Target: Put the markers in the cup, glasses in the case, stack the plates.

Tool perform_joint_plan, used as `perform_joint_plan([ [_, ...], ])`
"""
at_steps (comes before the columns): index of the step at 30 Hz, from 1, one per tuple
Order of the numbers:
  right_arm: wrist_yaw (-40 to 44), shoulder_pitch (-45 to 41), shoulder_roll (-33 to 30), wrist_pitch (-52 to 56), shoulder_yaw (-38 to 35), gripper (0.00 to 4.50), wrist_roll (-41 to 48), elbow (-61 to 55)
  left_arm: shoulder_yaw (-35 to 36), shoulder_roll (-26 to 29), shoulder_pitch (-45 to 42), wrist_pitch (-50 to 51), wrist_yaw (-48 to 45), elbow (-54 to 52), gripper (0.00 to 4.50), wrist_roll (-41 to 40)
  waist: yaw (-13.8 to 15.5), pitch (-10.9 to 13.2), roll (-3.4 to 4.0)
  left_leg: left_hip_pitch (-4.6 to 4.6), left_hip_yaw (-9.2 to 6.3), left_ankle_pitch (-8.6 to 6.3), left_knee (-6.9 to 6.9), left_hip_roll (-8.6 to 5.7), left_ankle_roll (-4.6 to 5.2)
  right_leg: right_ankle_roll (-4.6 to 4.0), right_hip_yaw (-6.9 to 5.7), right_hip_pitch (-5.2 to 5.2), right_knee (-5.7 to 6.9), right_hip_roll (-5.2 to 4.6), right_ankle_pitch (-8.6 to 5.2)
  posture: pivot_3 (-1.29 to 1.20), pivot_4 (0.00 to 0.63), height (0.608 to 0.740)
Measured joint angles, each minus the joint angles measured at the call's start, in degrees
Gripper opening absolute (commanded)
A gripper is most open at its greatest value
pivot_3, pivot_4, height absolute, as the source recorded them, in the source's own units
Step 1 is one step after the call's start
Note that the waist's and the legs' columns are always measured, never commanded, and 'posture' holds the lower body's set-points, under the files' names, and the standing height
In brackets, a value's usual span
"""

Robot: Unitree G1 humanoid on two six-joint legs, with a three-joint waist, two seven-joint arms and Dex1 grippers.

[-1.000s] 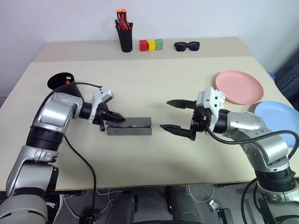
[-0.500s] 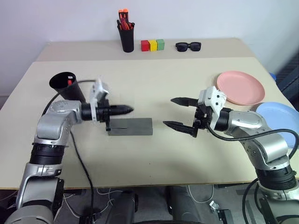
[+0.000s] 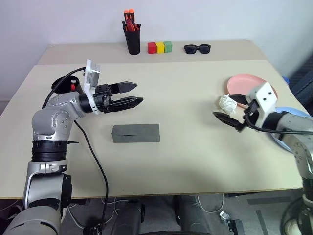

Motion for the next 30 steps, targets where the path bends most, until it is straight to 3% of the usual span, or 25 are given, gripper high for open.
perform_joint_plan([
  [6,-6.5,1.3,-7.2,1.0,0.3,4.36,-11.3,13.5,-2.5,0.5,0.1,-2.1,0.1,2.9,4.4,2.5,-0.2,0.0,0.04,0.12,0.05,0.0,-0.01,0.02,0.0,0.0,0.01,0.09,0.0,0.03,0.0,0.0,0.15,0.74],
  [13,-8.2,0.7,-3.0,5.6,2.6,4.36,-12.8,19.0,-3.2,-0.7,-0.4,-5.8,1.4,4.5,4.4,3.9,-0.4,0.0,0.04,0.12,0.05,0.0,-0.01,0.03,0.0,0.0,0.03,0.09,-0.01,0.02,0.0,0.0,0.15,0.74],
  [17,-8.7,-0.6,-2.5,6.0,1.8,3.11,-12.8,22.8,-3.4,-0.2,-0.4,-5.5,1.5,4.5,4.5,3.9,-0.1,0.0,0.03,0.15,0.03,0.0,0.0,0.03,0.0,0.0,0.02,0.17,-0.04,0.02,0.0,0.0,0.15,0.74],
  [20,-9.2,-2.0,-2.5,5.9,2.0,1.61,-13.3,25.8,-3.3,0.1,-0.2,-6.9,2.2,4.5,4.5,4.4,0.1,0.0,0.02,0.15,0.01,0.0,0.02,0.01,0.0,0.01,0.02,0.25,-0.13,0.01,0.0,0.0,0.15,0.74],
  [23,-9.5,-3.0,-2.5,6.0,2.2,0.72,-13.6,27.3,-3.3,0.2,-0.1,-7.4,2.5,4.5,4.5,4.5,-0.1,0.0,0.03,0.16,0.0,0.0,0.02,0.01,0.0,0.01,0.01,0.24,-0.13,0.02,0.0,0.0,0.15,0.74],
  [24,-10.9,-5.8,-2.5,5.6,2.7,0.22,-14.4,30.1,-3.3,0.2,-0.1,-7.7,2.8,4.5,4.5,4.5,-0.3,0.0,0.04,0.16,0.04,0.0,0.02,0.0,0.0,0.02,0.02,0.24,-0.13,0.0,0.01,0.0,0.15,0.74],
  [25,-11.8,-7.2,-2.6,5.1,2.7,0.05,-15.2,31.2,-3.3,0.2,-0.1,-7.8,2.9,4.5,4.5,4.6,-0.4,0.0,0.04,0.17,0.05,0.0,0.01,0.02,0.0,0.02,0.02,0.22,-0.12,0.01,0.01,0.0,0.15,0.74],
  [30,-15.4,-13.2,-3.5,1.7,3.9,0.05,-18.7,35.5,-3.3,0.2,-0.1,-8.7,3.8,4.6,4.5,4.9,-0.4,0.0,0.06,0.14,0.05,0.0,-0.01,0.02,0.0,0.02,0.02,0.16,-0.12,0.01,0.01,0.0,0.15,0.74],
])
